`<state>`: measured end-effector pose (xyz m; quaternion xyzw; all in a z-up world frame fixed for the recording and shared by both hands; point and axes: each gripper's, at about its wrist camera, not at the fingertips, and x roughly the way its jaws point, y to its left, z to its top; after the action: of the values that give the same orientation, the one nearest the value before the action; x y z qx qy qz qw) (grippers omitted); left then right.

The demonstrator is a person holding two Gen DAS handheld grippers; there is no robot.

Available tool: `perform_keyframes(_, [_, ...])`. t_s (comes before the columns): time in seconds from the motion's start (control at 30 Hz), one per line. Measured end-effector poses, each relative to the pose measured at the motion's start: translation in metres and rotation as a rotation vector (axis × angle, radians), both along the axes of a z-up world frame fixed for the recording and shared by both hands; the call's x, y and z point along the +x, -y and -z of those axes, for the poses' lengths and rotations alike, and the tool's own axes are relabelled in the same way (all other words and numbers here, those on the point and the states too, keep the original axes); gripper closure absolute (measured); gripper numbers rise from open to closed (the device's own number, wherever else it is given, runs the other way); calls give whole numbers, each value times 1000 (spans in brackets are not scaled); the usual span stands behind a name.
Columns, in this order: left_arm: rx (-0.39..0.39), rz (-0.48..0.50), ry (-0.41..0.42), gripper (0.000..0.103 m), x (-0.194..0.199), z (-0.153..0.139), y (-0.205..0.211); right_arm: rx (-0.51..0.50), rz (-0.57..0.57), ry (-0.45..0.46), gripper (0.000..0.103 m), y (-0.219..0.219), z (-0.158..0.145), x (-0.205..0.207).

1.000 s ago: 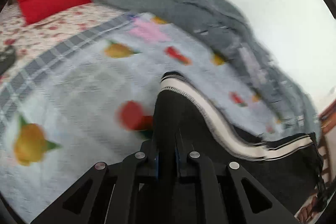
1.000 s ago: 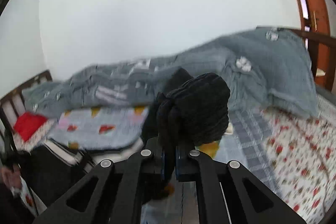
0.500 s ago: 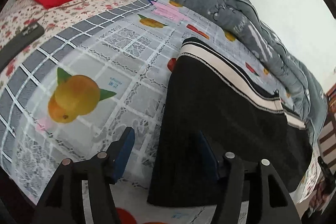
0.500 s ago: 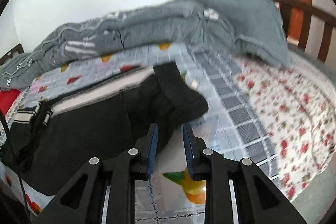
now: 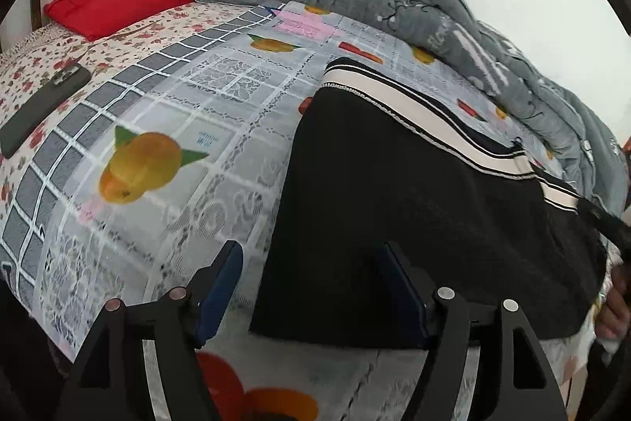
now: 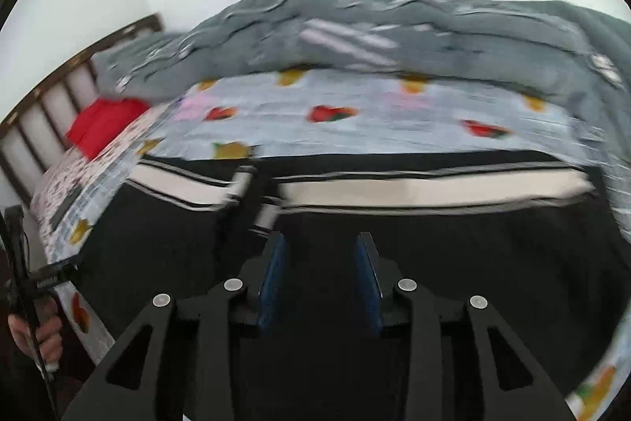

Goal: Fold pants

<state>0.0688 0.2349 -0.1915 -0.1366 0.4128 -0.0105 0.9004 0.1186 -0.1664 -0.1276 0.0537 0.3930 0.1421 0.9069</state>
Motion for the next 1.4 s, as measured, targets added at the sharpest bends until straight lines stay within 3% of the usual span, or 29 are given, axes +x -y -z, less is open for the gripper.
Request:
perform_keyframes(0.1, [-12, 15, 21, 33, -6, 1, -5, 21, -30, -32, 57, -28, 9, 27])
perform_keyframes(0.17, [-28, 17, 30, 33, -9, 5, -8, 48, -25, -66, 57, -37, 17, 40])
perform_keyframes(0.33, [-77, 26, 52, 33, -11, 11, -16, 55, -11, -294, 51, -57, 56, 83])
perform_keyframes(0.4, [-85, 26, 59, 33, -10, 13, -19, 13, -28, -232, 77, -64, 49, 83])
perform_keyframes(0.43, [-85, 29, 60, 33, -10, 13, -19, -4, -54, -194, 85, -65, 41, 82])
perform_keyframes(0.53, [-84, 34, 63, 33, -10, 13, -21, 62, -84, -62, 86, -51, 7, 79])
perform_keyframes(0.6, [-92, 30, 67, 33, -9, 13, -23, 67, -51, -80, 85, -45, 6, 85])
perform_keyframes(0.63, [-97, 25, 67, 33, -8, 13, -24, 37, -49, -100, 83, -47, 12, 89])
perform_keyframes(0.73, [-98, 13, 64, 33, -8, 11, -26, -182, -76, -198, 78, -66, 42, 94])
perform_keyframes(0.87, [-77, -1, 59, 33, -11, 9, -31, -193, -52, -132, 75, -53, 25, 57])
perform_keyframes(1.0, [-112, -25, 66, 33, -11, 10, -36, -94, -52, -44, 74, -36, 2, 1])
perform_keyframes(1.07, [-120, -36, 65, 33, -8, 10, -33, -40, -114, -36, 70, -38, 7, -24])
perform_keyframes(1.17, [-134, -23, 66, 33, -7, 9, -26, -84, -83, -98, 71, -41, 42, -42])
perform_keyframes(1.2, [-138, -17, 64, 33, -7, 9, -24, -52, -84, -105, 70, -39, 51, -47])
perform_keyframes(1.3, [-150, 4, 57, 33, -12, 10, -20, 22, -63, -94, 69, -25, 44, -60])
perform_keyframes(1.4, [-224, 29, 69, 33, -16, 13, -23, 50, -54, -83, 68, -15, 33, -74])
